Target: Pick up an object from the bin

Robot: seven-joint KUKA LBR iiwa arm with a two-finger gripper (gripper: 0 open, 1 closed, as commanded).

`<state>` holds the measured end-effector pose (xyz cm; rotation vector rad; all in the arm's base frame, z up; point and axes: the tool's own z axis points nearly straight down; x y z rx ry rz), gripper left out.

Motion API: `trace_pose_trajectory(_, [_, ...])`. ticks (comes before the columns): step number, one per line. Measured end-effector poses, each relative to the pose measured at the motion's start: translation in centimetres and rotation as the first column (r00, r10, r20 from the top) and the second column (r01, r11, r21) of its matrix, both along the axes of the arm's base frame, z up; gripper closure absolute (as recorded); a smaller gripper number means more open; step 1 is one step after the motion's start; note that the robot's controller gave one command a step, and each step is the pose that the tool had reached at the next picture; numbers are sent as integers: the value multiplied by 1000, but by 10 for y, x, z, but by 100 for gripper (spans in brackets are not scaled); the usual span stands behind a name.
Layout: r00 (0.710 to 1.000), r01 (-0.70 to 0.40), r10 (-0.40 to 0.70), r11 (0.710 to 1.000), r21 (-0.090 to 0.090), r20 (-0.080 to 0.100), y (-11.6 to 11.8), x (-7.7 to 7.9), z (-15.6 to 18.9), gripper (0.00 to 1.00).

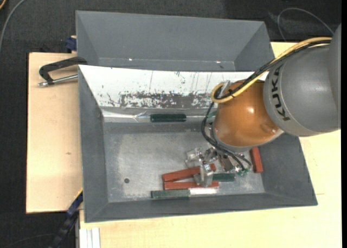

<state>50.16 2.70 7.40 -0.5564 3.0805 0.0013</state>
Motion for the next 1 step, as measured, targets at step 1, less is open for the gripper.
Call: trace_pose_trajectory(1, [997,77,-77,997,-1,5,-11,33,182,100])
